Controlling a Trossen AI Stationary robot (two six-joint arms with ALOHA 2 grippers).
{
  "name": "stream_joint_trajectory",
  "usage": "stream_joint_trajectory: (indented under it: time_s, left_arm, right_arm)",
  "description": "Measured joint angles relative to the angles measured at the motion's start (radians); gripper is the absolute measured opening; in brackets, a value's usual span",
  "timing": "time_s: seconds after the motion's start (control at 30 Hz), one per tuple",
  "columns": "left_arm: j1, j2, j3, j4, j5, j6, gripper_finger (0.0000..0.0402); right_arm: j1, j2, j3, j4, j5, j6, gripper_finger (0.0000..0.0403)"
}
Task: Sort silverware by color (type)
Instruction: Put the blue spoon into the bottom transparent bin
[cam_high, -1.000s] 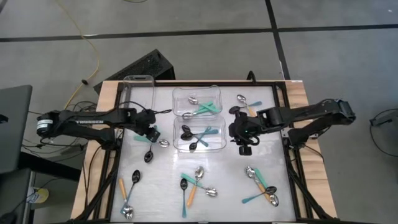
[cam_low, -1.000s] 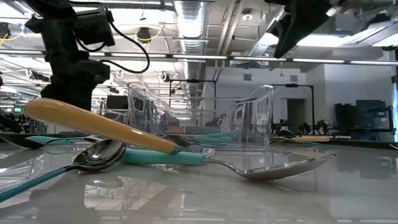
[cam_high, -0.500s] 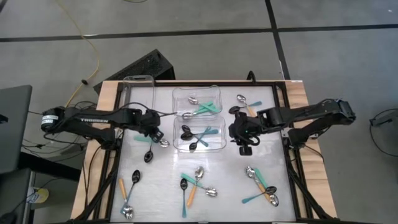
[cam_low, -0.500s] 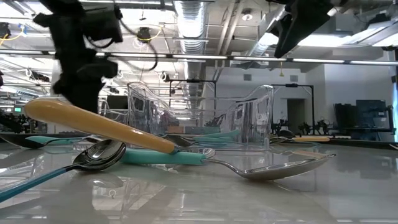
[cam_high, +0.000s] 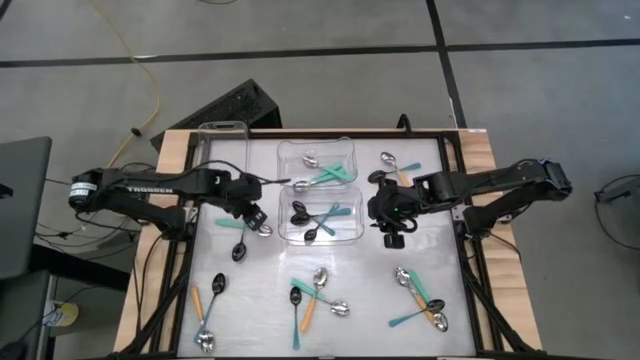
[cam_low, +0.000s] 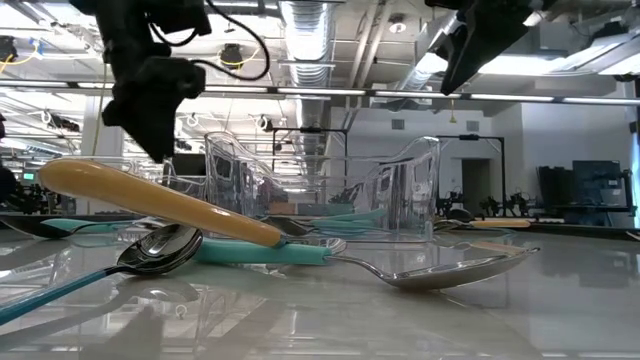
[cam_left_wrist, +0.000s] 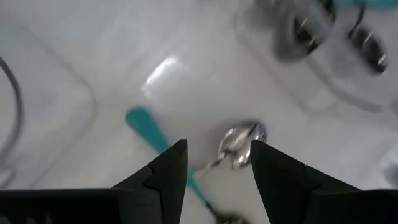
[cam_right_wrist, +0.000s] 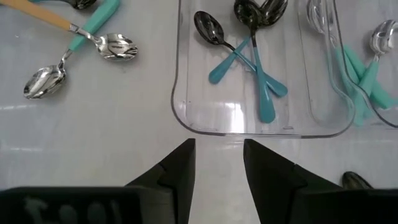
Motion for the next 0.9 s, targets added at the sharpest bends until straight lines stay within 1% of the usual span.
stream_joint_trajectory:
  time_s: [0.2, 0.33, 0.43, 0.5, 0.6, 0.77, 0.9]
  left_arm:
    - [-0.077, 0.083, 0.0, -0.078, -0.032, -0.09, 0.0159]
    - [-0.103, 0.151, 0.0, -0.09, -0.031, -0.096, 0.0159]
    - [-0.097, 0.204, -0.003, -0.088, -0.03, -0.059, 0.0159]
    - [-0.085, 0.229, -0.018, -0.078, -0.009, -0.027, 0.0159]
    - [-0.068, 0.255, -0.047, -0.057, 0.0, -0.026, 0.0159]
    - [-0.04, 0.257, -0.109, 0.057, 0.016, -0.025, 0.0159]
    - [-0.013, 0.254, -0.137, 0.087, 0.038, -0.021, 0.0159]
  right_arm:
    - [-0.005, 0.0, 0.0, 0.003, 0.0, -0.055, 0.0158]
    - [-0.009, 0.0, 0.001, 0.009, -0.001, -0.052, 0.0158]
    - [-0.009, 0.0, 0.001, 0.011, -0.001, -0.051, 0.0158]
    - [-0.006, 0.005, 0.001, 0.018, -0.001, -0.05, 0.0158]
    - [0.002, 0.011, 0.002, 0.021, -0.001, -0.051, 0.0158]
    - [0.001, 0.031, 0.001, 0.016, -0.002, -0.056, 0.0158]
    - [-0.002, 0.043, 0.003, 0.025, -0.002, -0.058, 0.0158]
